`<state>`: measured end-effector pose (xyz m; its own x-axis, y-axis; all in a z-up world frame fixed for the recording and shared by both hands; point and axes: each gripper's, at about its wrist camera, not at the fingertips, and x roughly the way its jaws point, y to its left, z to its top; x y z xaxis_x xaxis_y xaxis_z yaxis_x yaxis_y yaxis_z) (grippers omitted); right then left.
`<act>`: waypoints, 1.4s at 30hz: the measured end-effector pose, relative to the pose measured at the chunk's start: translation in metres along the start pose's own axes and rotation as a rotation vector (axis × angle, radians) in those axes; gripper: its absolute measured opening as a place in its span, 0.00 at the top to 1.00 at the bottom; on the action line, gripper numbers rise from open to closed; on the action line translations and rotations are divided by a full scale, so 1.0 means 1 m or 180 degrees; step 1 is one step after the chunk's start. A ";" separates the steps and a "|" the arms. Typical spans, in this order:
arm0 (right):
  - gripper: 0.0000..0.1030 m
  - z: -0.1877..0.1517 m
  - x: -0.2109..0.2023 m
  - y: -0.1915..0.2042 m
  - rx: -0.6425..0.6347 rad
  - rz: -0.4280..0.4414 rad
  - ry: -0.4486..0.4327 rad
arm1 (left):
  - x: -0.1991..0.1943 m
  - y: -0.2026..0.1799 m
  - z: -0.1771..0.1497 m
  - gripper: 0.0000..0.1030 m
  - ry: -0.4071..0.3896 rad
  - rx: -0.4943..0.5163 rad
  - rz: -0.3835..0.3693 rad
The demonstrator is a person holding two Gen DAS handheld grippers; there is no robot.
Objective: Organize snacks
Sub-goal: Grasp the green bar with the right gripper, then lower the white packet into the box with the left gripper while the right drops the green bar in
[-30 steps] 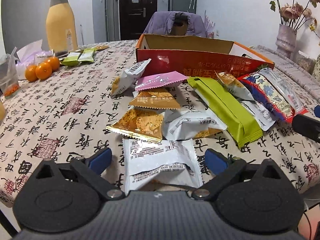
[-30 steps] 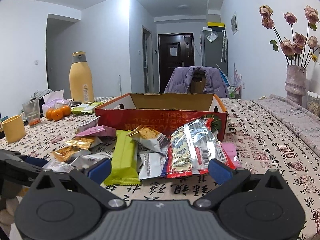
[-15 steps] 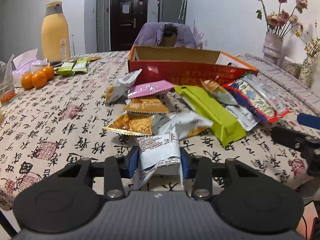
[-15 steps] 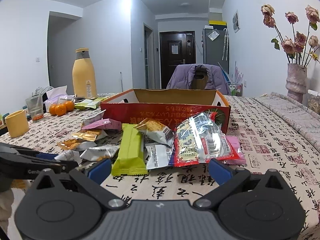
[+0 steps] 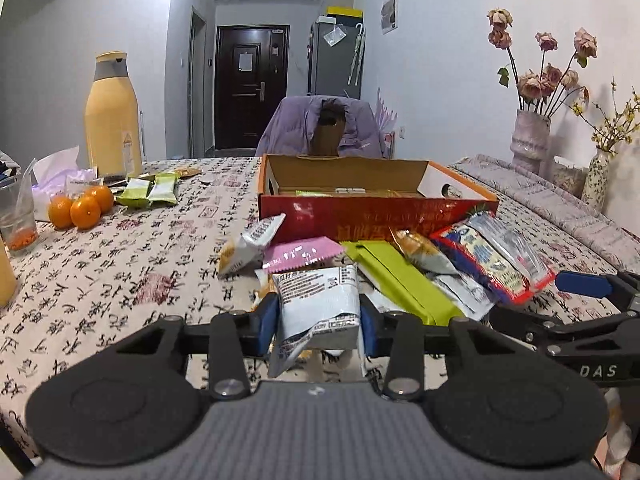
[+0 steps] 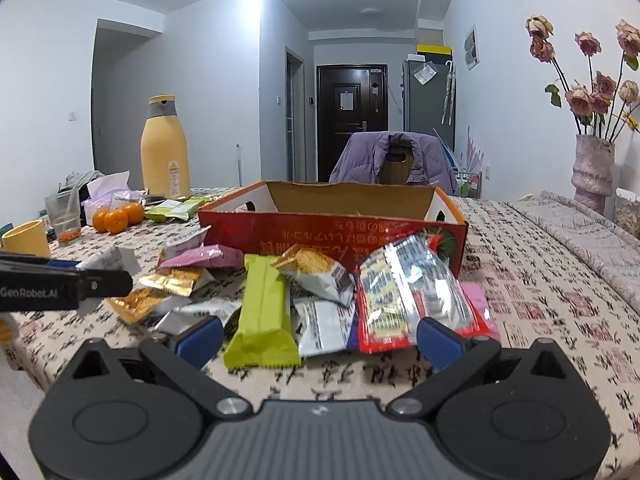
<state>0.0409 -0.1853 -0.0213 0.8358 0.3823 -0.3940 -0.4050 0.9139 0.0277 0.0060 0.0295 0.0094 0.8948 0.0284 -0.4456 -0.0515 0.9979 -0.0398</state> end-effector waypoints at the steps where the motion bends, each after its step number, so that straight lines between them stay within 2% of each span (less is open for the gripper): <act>1: 0.00 0.003 0.004 0.000 0.0005 -0.0001 0.0001 | 0.001 0.001 0.001 0.60 -0.0006 -0.0003 -0.0004; 4: 0.00 0.012 0.014 0.004 0.0010 -0.0003 -0.0002 | 0.005 0.004 0.005 0.60 -0.0029 -0.0017 -0.0008; 7: 0.05 0.018 0.026 0.011 -0.0060 0.0041 0.0020 | 0.009 0.006 0.009 0.60 -0.0058 -0.0028 -0.0013; 9: 0.11 0.020 0.035 0.017 -0.0114 0.0062 0.0066 | 0.011 0.008 0.011 0.60 -0.0071 -0.0035 -0.0011; 12: 0.27 0.025 0.049 0.026 -0.0181 0.0107 0.0151 | 0.015 0.011 0.013 0.60 -0.0076 -0.0050 -0.0002; 14: 0.42 0.027 0.060 0.031 -0.0206 0.0139 0.0229 | 0.016 0.013 0.013 0.60 -0.0091 -0.0060 -0.0003; 20: 0.59 0.030 0.090 0.036 -0.0132 0.0263 0.0528 | 0.020 0.017 0.014 0.60 -0.0093 -0.0081 0.0019; 26: 0.65 0.030 0.105 0.041 -0.0157 0.0261 0.0627 | 0.026 0.019 0.013 0.60 -0.0072 -0.0095 0.0019; 32: 0.65 0.027 0.113 0.043 -0.0218 0.0222 0.0655 | 0.030 0.018 0.013 0.60 -0.0052 -0.0083 0.0020; 37: 0.67 0.025 0.112 0.050 -0.0424 0.0181 0.0589 | 0.031 0.017 0.014 0.60 -0.0044 -0.0073 0.0033; 42: 0.67 0.027 0.105 0.047 -0.0384 0.0229 0.0517 | 0.030 0.017 0.016 0.60 -0.0049 -0.0094 0.0025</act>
<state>0.1191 -0.0989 -0.0368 0.7364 0.4101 -0.5381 -0.5111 0.8583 -0.0453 0.0392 0.0485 0.0098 0.9010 0.0373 -0.4322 -0.0715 0.9955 -0.0630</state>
